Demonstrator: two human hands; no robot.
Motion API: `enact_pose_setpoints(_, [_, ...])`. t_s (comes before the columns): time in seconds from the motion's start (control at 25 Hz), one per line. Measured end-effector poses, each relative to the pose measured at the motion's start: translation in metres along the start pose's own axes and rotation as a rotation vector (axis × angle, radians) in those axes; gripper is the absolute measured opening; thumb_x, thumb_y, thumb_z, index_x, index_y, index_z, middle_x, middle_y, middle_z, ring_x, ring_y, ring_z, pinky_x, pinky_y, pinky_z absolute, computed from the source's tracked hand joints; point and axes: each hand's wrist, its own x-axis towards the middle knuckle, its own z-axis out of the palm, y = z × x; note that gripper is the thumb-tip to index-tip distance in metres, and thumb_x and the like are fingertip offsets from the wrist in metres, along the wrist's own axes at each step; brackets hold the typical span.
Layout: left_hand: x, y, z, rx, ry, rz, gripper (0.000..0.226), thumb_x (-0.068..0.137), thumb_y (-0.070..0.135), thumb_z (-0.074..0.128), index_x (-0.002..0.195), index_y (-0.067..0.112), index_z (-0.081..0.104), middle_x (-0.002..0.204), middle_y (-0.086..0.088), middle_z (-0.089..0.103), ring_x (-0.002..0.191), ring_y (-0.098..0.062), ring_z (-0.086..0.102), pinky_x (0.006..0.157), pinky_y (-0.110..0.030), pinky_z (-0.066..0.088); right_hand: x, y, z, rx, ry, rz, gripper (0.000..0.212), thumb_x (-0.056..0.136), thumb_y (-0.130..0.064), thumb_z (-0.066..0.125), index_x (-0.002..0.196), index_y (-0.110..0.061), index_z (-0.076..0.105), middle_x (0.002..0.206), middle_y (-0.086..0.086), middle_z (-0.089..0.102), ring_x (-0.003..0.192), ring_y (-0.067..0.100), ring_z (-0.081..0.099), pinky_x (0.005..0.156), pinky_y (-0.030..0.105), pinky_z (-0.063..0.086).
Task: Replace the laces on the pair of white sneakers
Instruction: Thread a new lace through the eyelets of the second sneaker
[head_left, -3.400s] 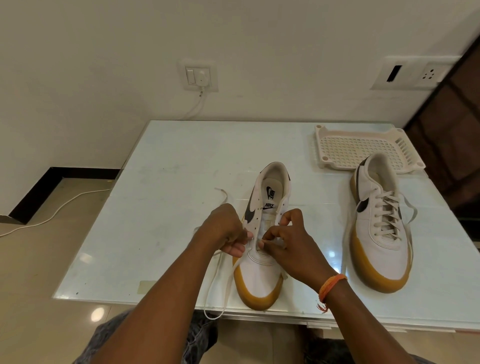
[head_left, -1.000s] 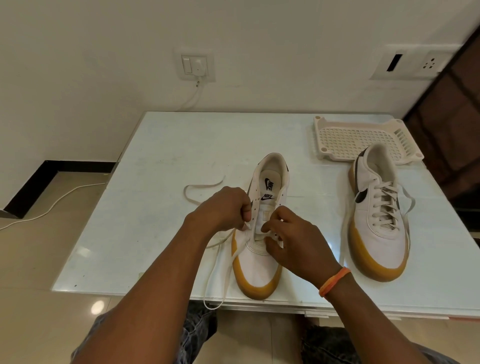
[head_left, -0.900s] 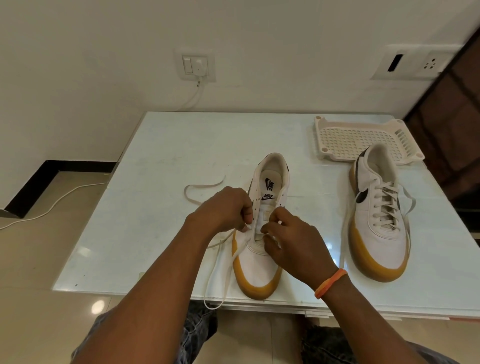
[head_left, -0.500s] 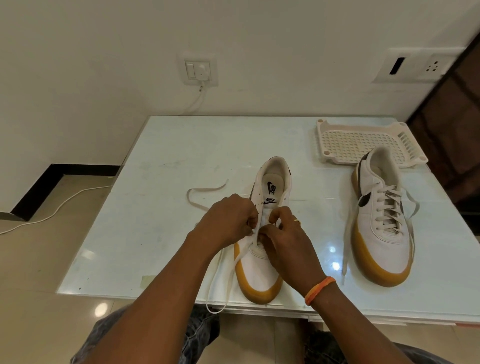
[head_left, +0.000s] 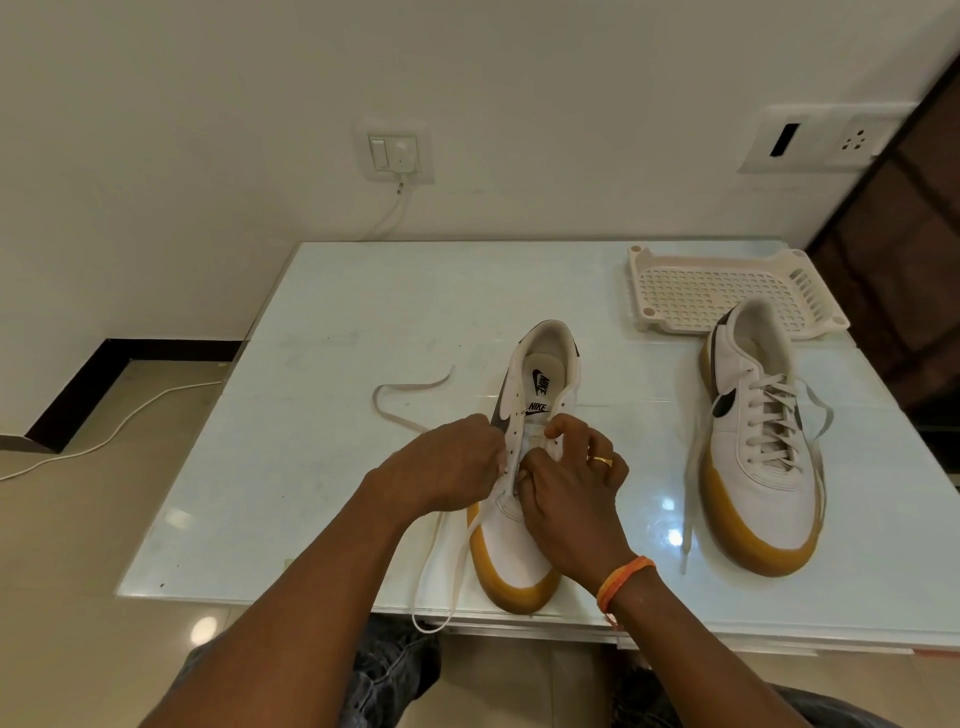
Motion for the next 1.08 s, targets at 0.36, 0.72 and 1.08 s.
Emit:
enact_pose_setpoints(0.36, [0.019,0.009,0.006,-0.127,-0.155,-0.255,0.035,0.085,0.045,0.028,0.062,0.02,0.037,0.067,0.0,0.041,0.08,-0.028,0.053,0.076,-0.037,0.044,0.008,0.006,-0.013,0.038,-0.103,0.051,0.012,0.09,-0.036,0.06,0.085,-0.027,0.067,0.115,-0.002,0.037,0.11,0.018,0.035,0.089,0.037,0.026])
enact_pose_setpoints(0.72, [0.024,-0.002,-0.009,-0.151,-0.178,-0.264,0.03,0.097,0.031,0.047,0.076,0.012,0.055,0.082,-0.001,0.054,0.082,-0.018,0.05,0.079,-0.036,0.043,0.03,0.028,-0.052,0.509,-0.17,0.056,0.028,0.086,-0.009,0.069,0.093,-0.035,0.071,0.1,-0.01,0.051,0.09,0.0,0.054,0.07,0.005,0.044])
enact_pose_setpoints(1.08, [0.017,-0.005,-0.021,-0.309,-0.132,-0.127,0.013,0.084,0.021,0.075,0.091,0.012,0.068,0.076,0.008,0.061,0.069,-0.004,0.056,0.07,-0.022,0.047,0.014,0.014,-0.033,0.18,-0.166,-0.062,0.015,0.08,-0.036,0.077,0.089,-0.025,0.077,0.111,-0.006,0.039,0.093,0.011,0.049,0.079,0.03,0.051])
